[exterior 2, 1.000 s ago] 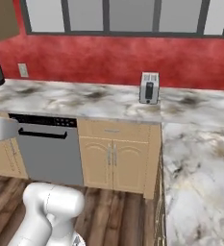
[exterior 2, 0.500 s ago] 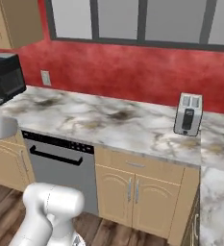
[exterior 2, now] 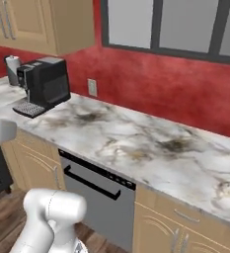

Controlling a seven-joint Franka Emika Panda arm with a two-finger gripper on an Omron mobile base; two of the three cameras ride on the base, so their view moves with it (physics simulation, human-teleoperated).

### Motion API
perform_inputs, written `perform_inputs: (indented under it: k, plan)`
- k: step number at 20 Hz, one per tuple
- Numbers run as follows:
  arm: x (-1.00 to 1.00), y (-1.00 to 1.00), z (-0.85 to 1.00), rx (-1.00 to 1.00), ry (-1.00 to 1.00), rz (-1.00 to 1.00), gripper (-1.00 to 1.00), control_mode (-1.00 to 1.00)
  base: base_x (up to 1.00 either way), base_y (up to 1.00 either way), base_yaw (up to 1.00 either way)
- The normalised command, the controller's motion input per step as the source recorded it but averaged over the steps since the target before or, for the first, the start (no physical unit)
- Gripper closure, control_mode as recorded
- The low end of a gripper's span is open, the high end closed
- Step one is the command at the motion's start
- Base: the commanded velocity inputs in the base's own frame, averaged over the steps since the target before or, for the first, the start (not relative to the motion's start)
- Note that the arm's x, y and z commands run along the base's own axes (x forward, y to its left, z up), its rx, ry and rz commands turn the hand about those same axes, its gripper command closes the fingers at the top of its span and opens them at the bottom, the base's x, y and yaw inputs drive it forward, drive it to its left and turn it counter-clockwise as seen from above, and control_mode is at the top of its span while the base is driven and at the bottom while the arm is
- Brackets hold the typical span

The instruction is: There is a bowl on the dining counter. Grab a lemon wedge from the fridge and place it in the bowl. Then get the liquor bottle and glass cup from the cabinet and place them next to the bowl.

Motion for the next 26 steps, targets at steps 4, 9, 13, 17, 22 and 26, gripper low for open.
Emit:
perform_inputs:
  k: [4, 9, 13, 17, 22, 26]
  plan:
    - [0.0, 0.0, 0.0, 0.0, 0.0, 0.0, -1.0, 1.0, 0.61, 0.37, 0.48]
    - [0.0, 0.0, 0.0, 0.0, 0.0, 0.0, -1.0, 1.0, 0.61, 0.27, 0.5]
    - [0.0, 0.0, 0.0, 0.0, 0.0, 0.0, -1.0, 1.0, 0.19, 0.21, 0.23]
    - [0.0, 0.0, 0.0, 0.0, 0.0, 0.0, -1.0, 1.0, 0.24, 0.16, 0.0]
    - [0.0, 0.0, 0.0, 0.0, 0.0, 0.0, -1.0, 1.0, 0.73, 0.22, 0.04]
    - [0.0, 0.0, 0.0, 0.0, 0.0, 0.0, -1.0, 1.0, 0.73, 0.2, 0.32]
